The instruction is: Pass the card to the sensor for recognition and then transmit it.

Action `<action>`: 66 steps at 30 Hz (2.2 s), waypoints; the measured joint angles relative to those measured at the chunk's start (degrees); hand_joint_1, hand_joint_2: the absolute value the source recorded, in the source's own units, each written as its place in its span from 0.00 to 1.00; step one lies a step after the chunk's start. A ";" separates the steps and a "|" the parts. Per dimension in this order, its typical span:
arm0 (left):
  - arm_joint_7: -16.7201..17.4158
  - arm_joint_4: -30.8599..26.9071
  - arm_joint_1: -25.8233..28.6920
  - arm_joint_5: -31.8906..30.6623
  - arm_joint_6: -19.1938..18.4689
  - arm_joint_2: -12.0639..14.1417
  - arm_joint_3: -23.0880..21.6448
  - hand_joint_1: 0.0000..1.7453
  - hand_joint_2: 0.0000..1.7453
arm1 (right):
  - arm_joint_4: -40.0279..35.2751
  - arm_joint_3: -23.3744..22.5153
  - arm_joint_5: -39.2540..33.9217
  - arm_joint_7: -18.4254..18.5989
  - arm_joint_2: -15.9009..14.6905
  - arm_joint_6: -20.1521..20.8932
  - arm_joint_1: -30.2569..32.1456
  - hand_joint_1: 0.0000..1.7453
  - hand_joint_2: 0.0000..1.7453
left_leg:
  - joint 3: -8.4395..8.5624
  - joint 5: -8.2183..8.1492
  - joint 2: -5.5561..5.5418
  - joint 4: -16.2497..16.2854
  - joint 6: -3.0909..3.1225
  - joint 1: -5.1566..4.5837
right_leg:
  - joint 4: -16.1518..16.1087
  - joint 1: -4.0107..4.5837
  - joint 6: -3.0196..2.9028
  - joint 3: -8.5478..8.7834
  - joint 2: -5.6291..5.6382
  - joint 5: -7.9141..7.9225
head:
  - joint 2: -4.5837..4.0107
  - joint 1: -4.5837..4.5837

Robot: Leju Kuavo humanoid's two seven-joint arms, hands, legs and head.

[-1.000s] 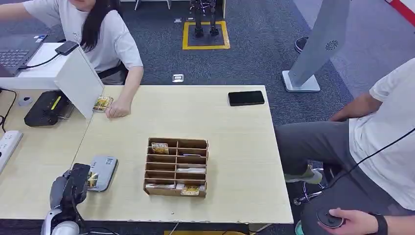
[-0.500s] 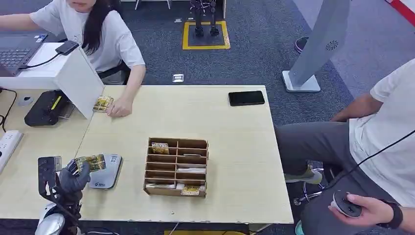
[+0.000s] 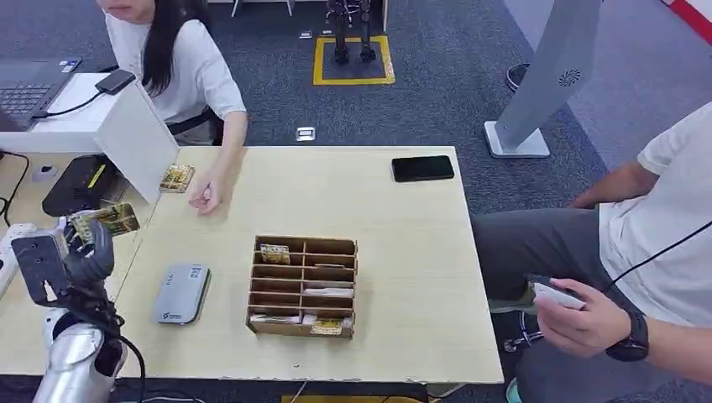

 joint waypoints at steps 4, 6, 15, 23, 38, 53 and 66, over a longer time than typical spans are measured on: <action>-0.37 0.42 -1.73 -2.26 0.78 0.02 0.00 1.00 1.00 | 0.00 0.59 0.00 0.00 0.02 0.13 -0.34 0.00 0.00 | 0.02 0.01 0.05 0.00 0.01 -0.01 | 0.00 0.00 -0.01 -0.02 0.06 0.01 | 0.00 0.00; -0.37 0.74 -2.35 -2.28 0.80 0.02 0.00 1.00 1.00 | 0.00 0.90 0.00 0.00 0.02 0.13 -0.36 0.00 0.00 | 0.00 0.01 0.04 0.00 0.01 0.00 | 0.00 0.00 -0.01 -0.02 0.05 0.01 | 0.00 0.02; 0.70 2.73 -6.50 -25.05 5.92 0.35 -0.20 1.00 1.00 | -1.38 2.88 0.00 -3.17 -0.39 5.12 -0.73 0.00 0.00 | 0.00 0.01 0.05 0.01 0.01 -0.02 | 0.00 0.00 0.00 -0.05 0.06 0.02 | 0.00 -0.02; 1.03 3.85 -7.95 -27.53 5.70 0.33 -0.96 1.00 1.00 | -1.97 3.54 0.00 -3.26 -0.63 4.98 -0.39 0.00 0.00 | 0.00 0.01 0.06 0.01 0.01 -0.02 | 0.00 0.00 0.01 -0.07 0.09 0.03 | 0.00 0.00; 0.50 4.50 -7.93 -26.11 4.85 0.13 -0.98 0.00 1.00 | -1.95 3.63 0.00 -3.89 -1.25 3.91 -0.37 0.00 0.00 | -0.01 0.01 0.09 0.01 0.01 -0.02 | 0.00 0.00 0.01 -0.09 0.12 0.03 | 0.00 0.00; 2.85 0.99 -5.84 -17.39 -3.62 0.04 -1.57 0.00 1.00 | -1.18 2.97 0.00 -3.85 -1.55 1.46 -0.07 0.00 0.00 | -0.02 0.01 0.10 0.01 0.01 -0.01 | 0.00 0.00 0.01 -0.08 0.14 0.03 | 0.00 0.00; -10.17 -18.89 8.09 -20.27 -16.77 5.62 -11.09 0.00 1.00 | -0.39 0.87 0.00 -4.35 -1.66 0.94 0.76 0.00 0.00 | -0.07 -0.05 0.14 0.01 0.04 -0.05 | -0.03 -0.01 0.04 -0.13 0.14 -0.02 | 0.00 -0.02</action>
